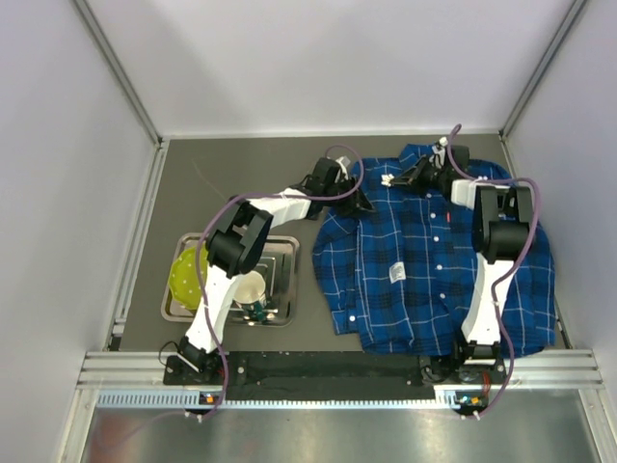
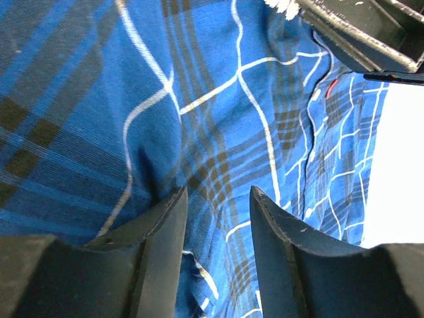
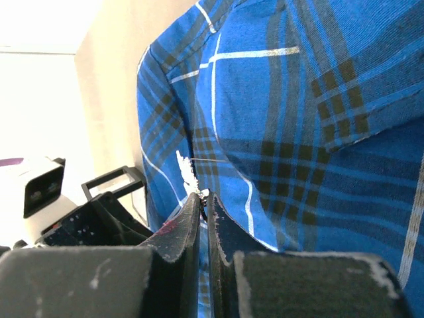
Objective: Remove the brooch from the garment
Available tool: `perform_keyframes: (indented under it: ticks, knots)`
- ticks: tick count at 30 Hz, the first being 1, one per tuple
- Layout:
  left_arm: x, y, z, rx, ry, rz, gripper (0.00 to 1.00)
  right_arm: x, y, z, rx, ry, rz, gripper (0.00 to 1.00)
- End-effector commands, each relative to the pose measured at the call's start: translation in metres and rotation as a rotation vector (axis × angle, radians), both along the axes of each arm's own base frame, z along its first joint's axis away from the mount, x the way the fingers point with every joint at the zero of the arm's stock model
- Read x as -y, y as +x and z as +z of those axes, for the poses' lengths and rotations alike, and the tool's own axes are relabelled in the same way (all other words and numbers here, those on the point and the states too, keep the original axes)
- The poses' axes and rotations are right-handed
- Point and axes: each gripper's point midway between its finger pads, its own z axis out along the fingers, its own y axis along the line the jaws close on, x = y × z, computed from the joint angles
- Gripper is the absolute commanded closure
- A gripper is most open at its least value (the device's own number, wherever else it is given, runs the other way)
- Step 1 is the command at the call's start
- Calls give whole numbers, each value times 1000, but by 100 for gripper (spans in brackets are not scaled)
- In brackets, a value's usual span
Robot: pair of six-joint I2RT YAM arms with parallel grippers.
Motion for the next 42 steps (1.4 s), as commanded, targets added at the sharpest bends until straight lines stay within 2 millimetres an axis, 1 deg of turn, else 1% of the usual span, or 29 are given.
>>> perform_keyframes:
  ticks: [1, 3, 4, 5, 6, 7, 8, 9, 11, 12, 13, 14, 15, 18, 19, 21, 22, 23, 24, 25, 26, 27, 28, 29, 32, 33, 34, 38, 42]
  knots:
    - [6, 0, 84, 144, -73, -37, 52, 1, 4, 60, 150, -68, 27, 100]
    - [9, -7, 97, 163, -86, -62, 50, 1, -6, 65, 148, -119, 19, 100]
    - [9, -11, 111, 187, -95, -70, 48, 3, -10, 68, 164, -146, 25, 100]
    - [9, -14, 118, 204, -93, -84, 48, -7, -19, 75, 182, -171, 35, 100]
    - [8, -21, 119, 195, -82, -95, 47, -7, -24, 76, 178, -191, 33, 100]
    - [6, -28, 131, 209, -90, -104, 46, -7, -33, 71, 177, -224, 44, 100]
    - [6, -35, 137, 207, -99, -118, 46, -11, -38, 84, 208, -255, 38, 100]
    - [5, -41, 143, 208, -109, -124, 46, -11, -43, 86, 219, -275, 36, 100]
    - [-5, -56, 156, 214, -119, -126, 46, -14, -60, 78, 204, -330, 51, 100]
    - [-9, -61, 161, 218, -120, -124, 45, -15, -66, 90, 229, -345, 48, 100]
    - [-17, -72, 171, 229, -126, -123, 45, -15, -72, 90, 235, -370, 57, 100]
    - [-21, -77, 176, 237, -126, -120, 44, -13, -80, 83, 225, -401, 54, 100]
    - [-25, -82, 181, 243, -130, -115, 43, -21, -89, 95, 266, -419, 67, 100]
    - [-41, -103, 197, 247, -149, -101, 39, -24, -110, 90, 309, -532, 94, 100]
    - [-49, -111, 202, 233, -150, -79, 37, -35, -121, 104, 370, -557, 123, 100]
    - [-58, -119, 207, 211, -163, -59, 37, -36, -135, 101, 399, -618, 119, 100]
    - [-63, -128, 213, 180, -197, -42, 38, -46, -146, 117, 475, -640, 144, 100]
    - [-70, -129, 216, 163, -217, -18, 38, -43, -155, 106, 471, -676, 140, 100]
    - [-75, -131, 218, 138, -237, 7, 41, -44, -159, 111, 506, -684, 133, 100]
    - [-81, -138, 221, 81, -282, 47, 42, -47, -172, 99, 512, -706, 166, 100]
    - [-87, -136, 225, 69, -315, 70, 46, -49, -178, 114, 579, -705, 154, 100]
    - [-90, -138, 224, 36, -330, 91, 47, -53, -181, 120, 632, -708, 153, 100]
    - [-93, -140, 221, -31, -353, 123, 48, -53, -189, 109, 653, -743, 184, 100]
    - [-93, -142, 219, -67, -364, 127, 48, -63, -199, 119, 713, -750, 198, 100]
    - [-86, -142, 210, -223, -374, 155, 48, -72, -211, 124, 820, -806, 215, 100]
    - [-85, -148, 200, -307, -350, 152, 48, -74, -214, 136, 881, -813, 205, 100]
    - [-80, -147, 199, -360, -346, 148, 48, -75, -216, 137, 928, -828, 202, 100]
    - [-67, -151, 198, -433, -337, 145, 49, -78, -222, 153, 1029, -898, 157, 100]
    - [-67, -150, 195, -480, -341, 204, 50, -81, -221, 160, 1070, -940, 137, 100]
